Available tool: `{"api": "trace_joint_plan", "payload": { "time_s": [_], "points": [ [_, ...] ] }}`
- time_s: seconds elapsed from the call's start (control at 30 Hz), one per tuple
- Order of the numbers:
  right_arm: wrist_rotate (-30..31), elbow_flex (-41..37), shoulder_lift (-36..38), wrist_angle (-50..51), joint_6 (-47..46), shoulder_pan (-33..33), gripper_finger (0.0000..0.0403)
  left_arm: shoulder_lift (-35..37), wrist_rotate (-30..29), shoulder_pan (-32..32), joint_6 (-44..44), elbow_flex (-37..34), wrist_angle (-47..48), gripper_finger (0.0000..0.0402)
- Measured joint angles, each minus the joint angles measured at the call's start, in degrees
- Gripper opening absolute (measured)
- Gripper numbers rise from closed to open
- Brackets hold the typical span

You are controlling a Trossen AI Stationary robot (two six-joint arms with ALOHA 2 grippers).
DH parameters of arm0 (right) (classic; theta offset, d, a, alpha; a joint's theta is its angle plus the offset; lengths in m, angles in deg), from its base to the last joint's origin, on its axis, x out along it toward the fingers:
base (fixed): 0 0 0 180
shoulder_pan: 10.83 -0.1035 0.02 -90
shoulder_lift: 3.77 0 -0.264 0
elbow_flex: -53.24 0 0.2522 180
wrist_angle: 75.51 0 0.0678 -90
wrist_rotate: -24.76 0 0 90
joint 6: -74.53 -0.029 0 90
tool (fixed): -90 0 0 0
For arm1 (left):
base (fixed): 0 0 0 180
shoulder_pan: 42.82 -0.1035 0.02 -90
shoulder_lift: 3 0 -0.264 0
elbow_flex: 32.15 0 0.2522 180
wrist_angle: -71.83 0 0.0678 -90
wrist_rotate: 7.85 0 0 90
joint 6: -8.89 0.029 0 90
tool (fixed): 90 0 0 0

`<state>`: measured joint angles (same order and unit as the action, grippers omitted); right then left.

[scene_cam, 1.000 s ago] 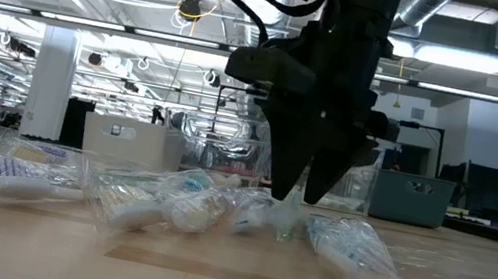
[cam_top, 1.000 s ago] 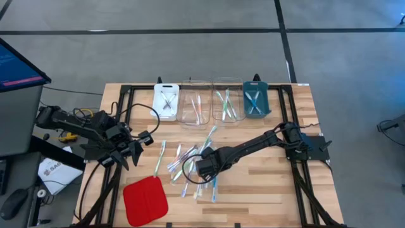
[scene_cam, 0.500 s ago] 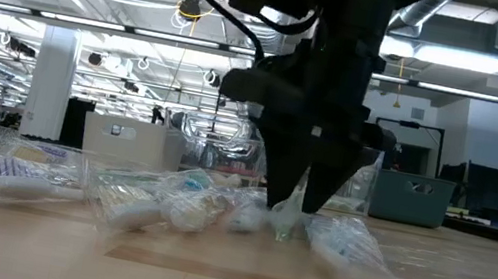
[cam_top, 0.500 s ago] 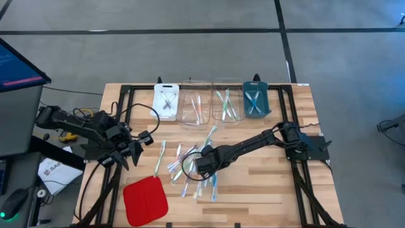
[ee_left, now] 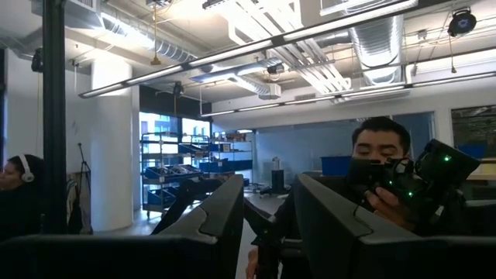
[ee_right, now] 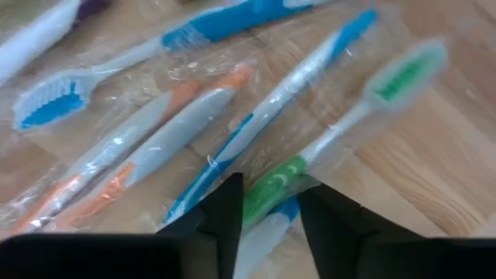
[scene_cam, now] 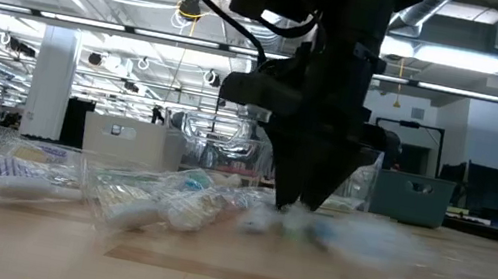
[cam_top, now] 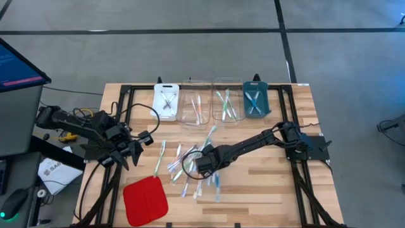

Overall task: Pick & Place Toothbrushes
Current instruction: Put the green toothbrush into the right transparent bin

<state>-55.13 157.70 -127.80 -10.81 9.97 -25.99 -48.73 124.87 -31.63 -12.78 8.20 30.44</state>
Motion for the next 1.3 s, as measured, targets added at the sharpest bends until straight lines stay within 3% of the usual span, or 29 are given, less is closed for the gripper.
{"api": "trace_joint_plan", "payload": {
  "time_s": [0.43,1.03,1.3],
  "points": [
    [0.2,0.0,0.3,0.5,2.2,0.0,0.0004,0.0,0.0,0.0,0.0,0.0,-0.2,0.0108],
    [2.0,5.9,0.1,4.8,6.4,0.0,0.0001,0.0,0.0,0.0,0.0,0.0,-0.2,0.0108],
    [6.9,12.0,0.1,15.9,6.6,0.6,0.0001,0.0,0.0,0.0,0.0,0.0,-0.2,0.0108]
  ]
}}
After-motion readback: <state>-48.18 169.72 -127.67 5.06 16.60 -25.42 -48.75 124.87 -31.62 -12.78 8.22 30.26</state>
